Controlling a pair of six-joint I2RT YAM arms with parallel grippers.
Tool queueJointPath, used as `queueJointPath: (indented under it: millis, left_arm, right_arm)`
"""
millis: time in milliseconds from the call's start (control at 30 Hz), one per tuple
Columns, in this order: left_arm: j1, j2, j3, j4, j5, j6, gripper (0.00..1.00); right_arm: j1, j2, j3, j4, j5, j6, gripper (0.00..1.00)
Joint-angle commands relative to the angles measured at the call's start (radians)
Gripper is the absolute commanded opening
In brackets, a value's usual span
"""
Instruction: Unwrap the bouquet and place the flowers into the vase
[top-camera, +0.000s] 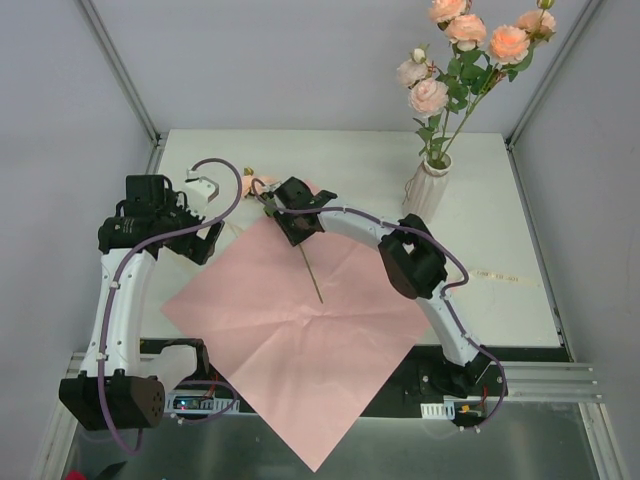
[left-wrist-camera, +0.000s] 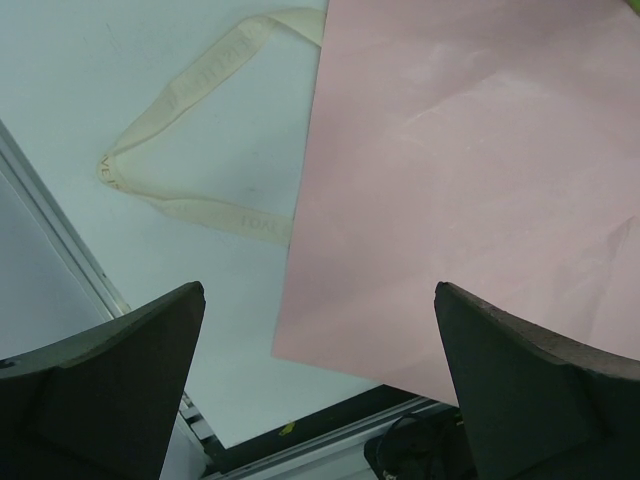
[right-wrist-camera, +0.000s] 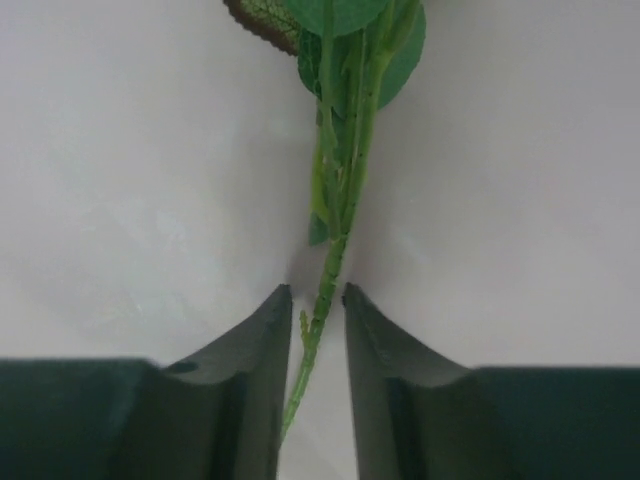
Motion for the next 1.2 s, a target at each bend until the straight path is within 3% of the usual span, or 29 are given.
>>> queueJointPath:
  millis: [0,200,433,667,867,1000,1167]
  left_arm:
    - [0.004,-0.029,-0.006,-0.016,0.011,0.017,0.99]
    - [0.004,-0.043,-0.017,-0.016,0.007,0.018,0.99]
    - [0.004,-0.032,-0.011,-0.016,0.004,0.015,0.99]
    - [0.004,-0.049,0.003,-0.016,0.027,0.007,0.99]
    - [0.006,-0.043,0.003,-0.017,0.027,-0.005,0.99]
    - [0.006,-0.035,0.011,-0.014,0.033,-0.011,0.99]
    - [0.006,-0.018,0.028,-0.016,0.034,-0.019,0.99]
  right_arm:
    - [-0.001,0.019,0.037,-0.047,0.001,0.032,0.26]
    - [0.001,0.037,0.066,-0.081,0.024,0.043,0.01]
    - [-0.005,-0.102,0.127,-0.058,0.044,0.050,0.01]
    - [-0.144,-0.416,0.227,0.069,-0.090,0.095,0.01]
    - [-0.251,-0.738,0.030,0.334,-0.127,-0.076,0.01]
    - [-0.303,-0.962,-0.287,0.714,-0.075,-0.221,0.01]
    - [-0.415,-1.151,-0.519,0.917,-0.053,-0.267,0.01]
